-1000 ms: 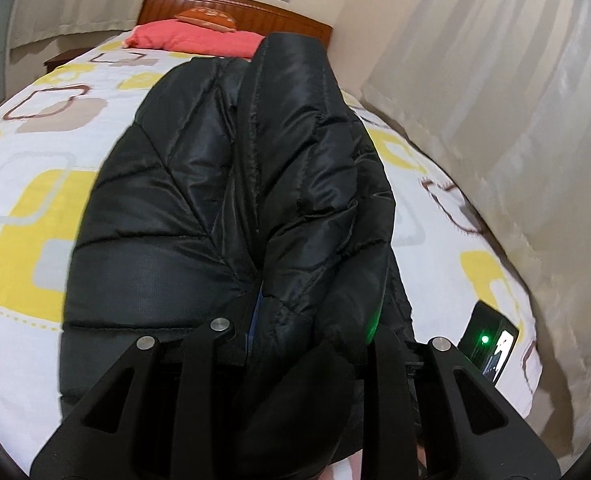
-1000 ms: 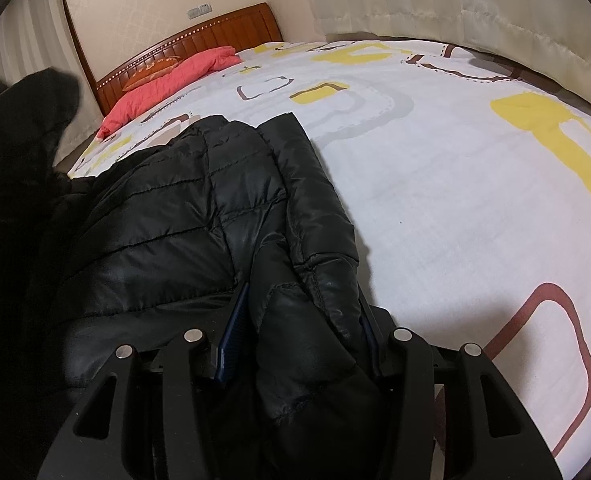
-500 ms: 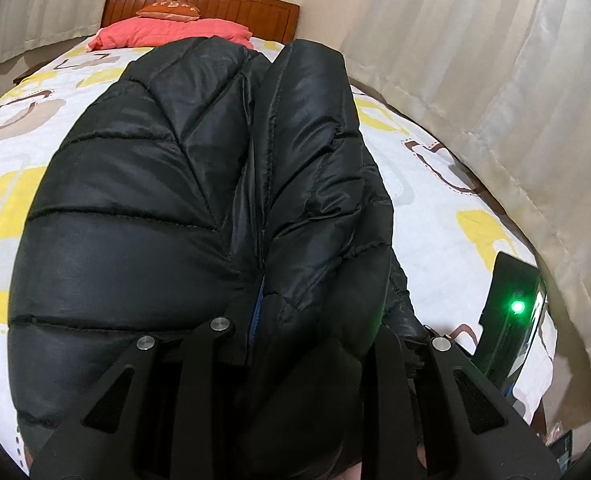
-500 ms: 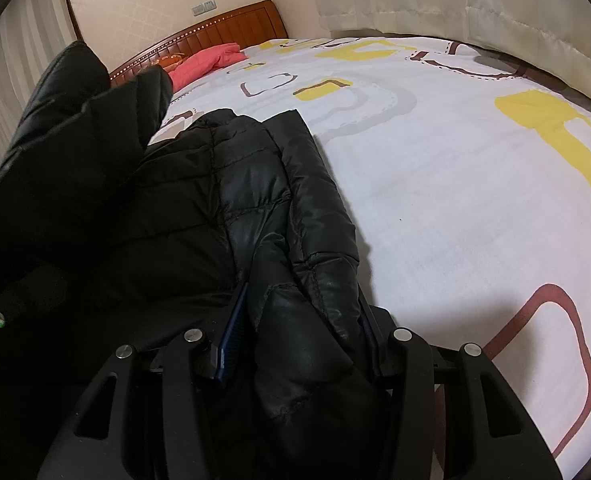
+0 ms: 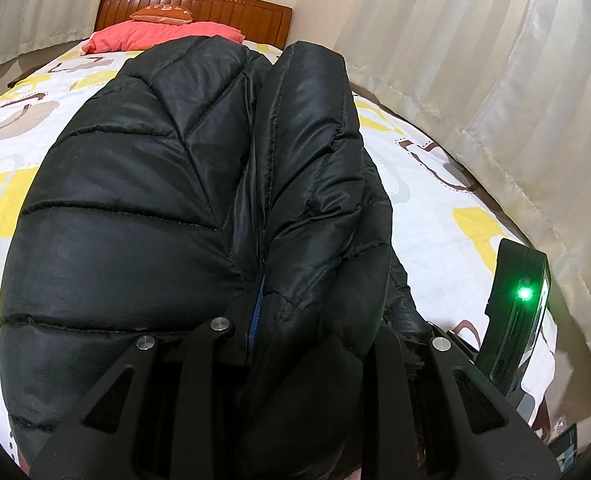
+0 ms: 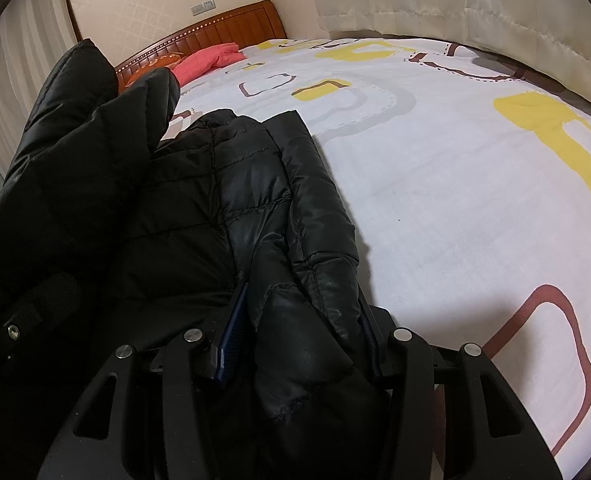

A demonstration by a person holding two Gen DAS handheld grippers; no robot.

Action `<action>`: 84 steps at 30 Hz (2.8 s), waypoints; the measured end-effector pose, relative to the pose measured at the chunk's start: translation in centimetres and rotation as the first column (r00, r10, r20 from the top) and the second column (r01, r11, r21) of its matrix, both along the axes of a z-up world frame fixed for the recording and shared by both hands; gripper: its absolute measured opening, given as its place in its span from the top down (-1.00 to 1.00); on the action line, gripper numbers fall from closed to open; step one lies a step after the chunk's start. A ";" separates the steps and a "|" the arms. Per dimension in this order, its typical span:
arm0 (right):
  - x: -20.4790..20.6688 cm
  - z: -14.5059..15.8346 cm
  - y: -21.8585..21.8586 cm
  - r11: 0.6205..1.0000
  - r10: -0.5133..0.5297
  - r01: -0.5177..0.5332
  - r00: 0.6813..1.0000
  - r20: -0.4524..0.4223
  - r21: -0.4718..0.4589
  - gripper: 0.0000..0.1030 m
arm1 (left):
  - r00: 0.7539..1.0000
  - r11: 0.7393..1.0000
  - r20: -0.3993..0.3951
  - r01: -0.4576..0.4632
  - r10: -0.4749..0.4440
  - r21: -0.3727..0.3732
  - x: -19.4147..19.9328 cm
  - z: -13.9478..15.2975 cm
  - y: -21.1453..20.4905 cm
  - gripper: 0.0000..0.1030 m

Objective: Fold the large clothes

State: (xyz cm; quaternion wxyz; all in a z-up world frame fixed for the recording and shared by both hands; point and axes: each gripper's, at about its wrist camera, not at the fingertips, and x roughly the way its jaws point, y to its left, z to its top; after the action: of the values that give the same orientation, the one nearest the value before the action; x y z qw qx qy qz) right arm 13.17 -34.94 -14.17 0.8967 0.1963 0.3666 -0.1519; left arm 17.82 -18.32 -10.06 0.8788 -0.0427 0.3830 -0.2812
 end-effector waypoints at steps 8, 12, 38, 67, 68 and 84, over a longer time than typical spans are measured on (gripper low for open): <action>0.0 0.1 0.2 1.000 -0.003 0.003 1.000 -0.003 -0.007 0.06 | 1.000 1.000 0.013 0.006 -0.006 0.006 -0.3 -0.1 -0.1 0.54; 0.1 0.1 0.3 1.000 -0.003 0.003 1.000 -0.003 -0.007 0.06 | 1.000 1.000 0.013 0.006 -0.006 0.007 -0.3 -0.2 -0.1 0.54; -5.1 6.1 0.3 0.998 -0.014 0.016 1.000 0.020 -0.062 -0.04 | 0.996 0.985 0.089 0.000 0.016 -0.175 -6.4 9.3 4.5 -0.25; -1.6 8.9 2.4 0.976 0.134 -0.152 0.984 0.118 0.156 0.59 | 0.929 0.877 -0.219 -0.357 0.297 -0.322 -2.3 1.4 16.2 -0.38; -1.8 8.6 1.5 0.981 0.114 -0.130 0.987 0.113 0.146 0.59 | 0.934 0.883 -0.216 -0.342 0.284 -0.321 -2.3 1.3 15.5 -0.40; -1.9 1.7 -2.7 0.988 0.062 -0.070 0.996 0.059 0.137 0.58 | 0.936 0.947 -0.186 -0.316 0.300 -0.061 -0.8 -3.0 8.0 -0.47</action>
State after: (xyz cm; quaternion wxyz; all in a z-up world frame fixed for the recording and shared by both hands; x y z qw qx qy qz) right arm 11.26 -37.66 -12.42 0.8951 0.2501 0.3577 -0.0909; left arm 17.04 -10.31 -13.02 0.8723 -0.1661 0.4338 -0.1524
